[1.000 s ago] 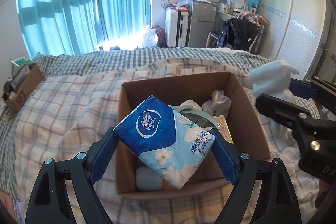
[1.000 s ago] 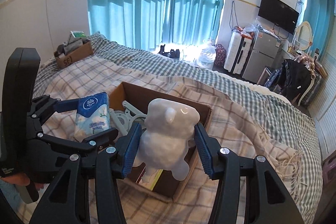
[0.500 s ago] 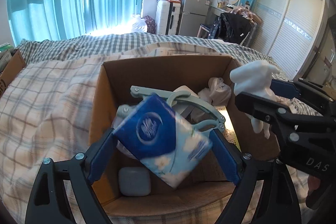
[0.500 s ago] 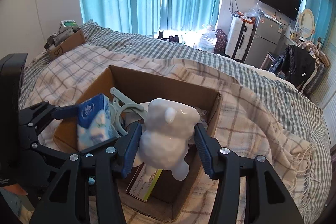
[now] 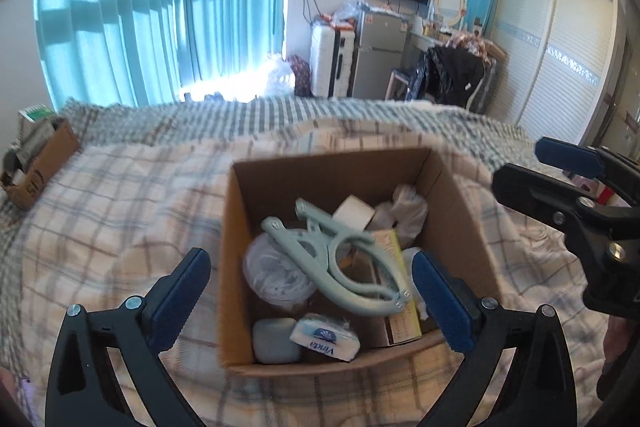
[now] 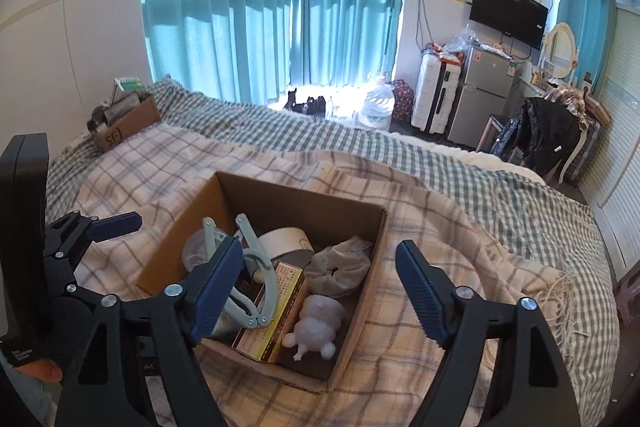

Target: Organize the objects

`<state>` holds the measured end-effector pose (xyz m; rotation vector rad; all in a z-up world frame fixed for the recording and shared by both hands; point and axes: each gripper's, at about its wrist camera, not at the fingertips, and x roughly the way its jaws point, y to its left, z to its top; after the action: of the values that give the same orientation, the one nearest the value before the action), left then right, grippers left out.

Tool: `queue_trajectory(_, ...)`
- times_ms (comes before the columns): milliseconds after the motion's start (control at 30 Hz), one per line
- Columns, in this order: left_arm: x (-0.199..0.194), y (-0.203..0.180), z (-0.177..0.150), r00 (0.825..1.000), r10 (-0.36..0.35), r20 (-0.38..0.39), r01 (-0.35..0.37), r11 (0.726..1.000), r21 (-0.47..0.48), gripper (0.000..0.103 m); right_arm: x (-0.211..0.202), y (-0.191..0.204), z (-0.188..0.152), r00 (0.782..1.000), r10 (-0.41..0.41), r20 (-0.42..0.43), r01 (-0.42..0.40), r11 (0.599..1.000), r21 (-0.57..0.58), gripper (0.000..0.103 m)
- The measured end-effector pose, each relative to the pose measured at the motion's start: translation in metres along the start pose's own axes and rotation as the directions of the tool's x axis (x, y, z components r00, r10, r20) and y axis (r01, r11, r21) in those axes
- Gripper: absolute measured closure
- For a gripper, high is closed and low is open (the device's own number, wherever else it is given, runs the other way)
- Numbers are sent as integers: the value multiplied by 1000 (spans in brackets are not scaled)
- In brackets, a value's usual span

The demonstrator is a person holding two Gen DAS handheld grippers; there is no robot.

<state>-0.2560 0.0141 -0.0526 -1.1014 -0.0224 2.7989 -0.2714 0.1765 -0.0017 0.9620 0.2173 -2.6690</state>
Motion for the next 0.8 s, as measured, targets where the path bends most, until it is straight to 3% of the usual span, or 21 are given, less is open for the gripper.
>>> queue_trajectory(300, -88, 2, 25, 989, 5, 148, -4, 1000, -7, 0, -110, 7, 18, 985, -38, 170, 34, 999, 29, 5)
queue_trajectory(367, -110, -1, 28, 983, 8, 184, -9, 1000, 7, 0, -132, 8, 20, 979, -42, 198, 36, 999, 30, 0)
queue_trajectory(533, -160, -2, 31, 959, 21, 283, -29, 999, 27, 0, -190, 13, 18, 960, -100, 262, 94, 995, 33, 0)
queue_trajectory(800, -197, 6, 9, 928, 14, 371, -6, 1000, -22, 0, -217, 11, -15, 943, -179, 280, 158, 983, 96, 0)
